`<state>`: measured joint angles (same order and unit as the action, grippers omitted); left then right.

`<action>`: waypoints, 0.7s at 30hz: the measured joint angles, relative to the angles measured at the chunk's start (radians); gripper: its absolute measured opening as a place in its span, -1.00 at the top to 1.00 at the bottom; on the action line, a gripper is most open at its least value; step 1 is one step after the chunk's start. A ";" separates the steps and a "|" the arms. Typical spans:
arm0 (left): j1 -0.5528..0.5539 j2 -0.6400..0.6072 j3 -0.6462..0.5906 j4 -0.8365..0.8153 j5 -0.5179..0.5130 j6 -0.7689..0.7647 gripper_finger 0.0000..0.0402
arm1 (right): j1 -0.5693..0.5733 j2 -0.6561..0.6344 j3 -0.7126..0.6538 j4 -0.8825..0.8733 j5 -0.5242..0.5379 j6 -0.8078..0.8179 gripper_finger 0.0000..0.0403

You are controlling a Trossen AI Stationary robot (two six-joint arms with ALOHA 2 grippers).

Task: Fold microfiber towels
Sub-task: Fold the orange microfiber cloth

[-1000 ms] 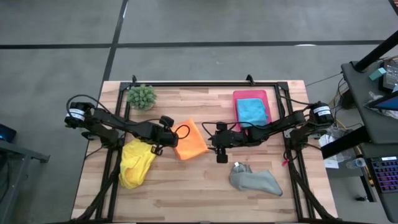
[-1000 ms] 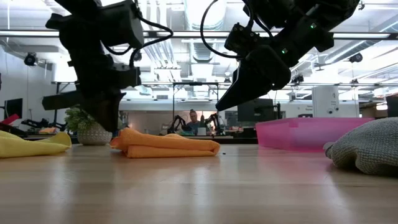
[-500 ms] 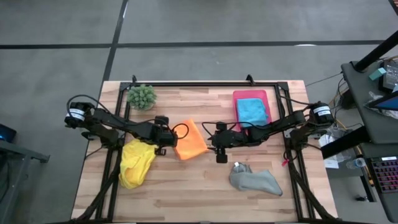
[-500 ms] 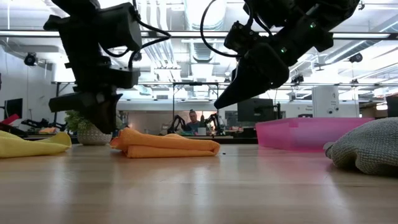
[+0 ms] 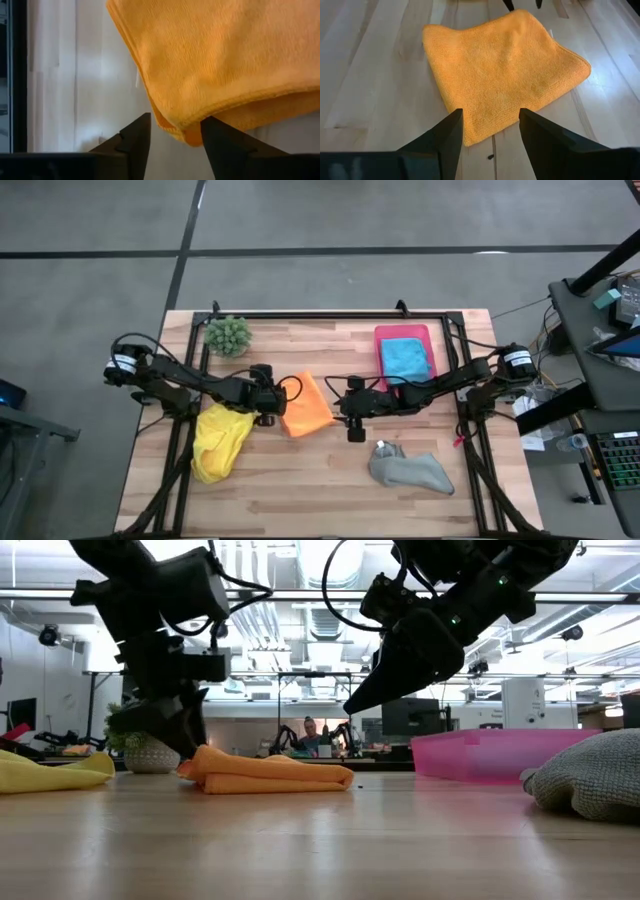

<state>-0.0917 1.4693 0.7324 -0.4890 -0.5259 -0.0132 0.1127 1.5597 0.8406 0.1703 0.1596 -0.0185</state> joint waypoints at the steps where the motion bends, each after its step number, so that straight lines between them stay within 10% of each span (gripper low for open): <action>1: 0.000 0.000 -0.002 0.000 0.000 0.000 0.27 | 0.000 0.000 0.000 0.000 0.000 0.000 0.08; 11: 0.000 0.000 0.000 0.001 0.000 0.046 0.93 | 0.000 0.000 0.000 0.002 0.000 0.000 0.08; 21: -0.003 0.000 0.072 -0.121 -0.003 0.133 0.99 | 0.000 0.000 0.000 0.003 0.000 0.002 0.08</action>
<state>-0.0952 1.4693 0.8041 -0.6096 -0.5289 0.1200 0.1127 1.5597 0.8406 0.1734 0.1597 -0.0166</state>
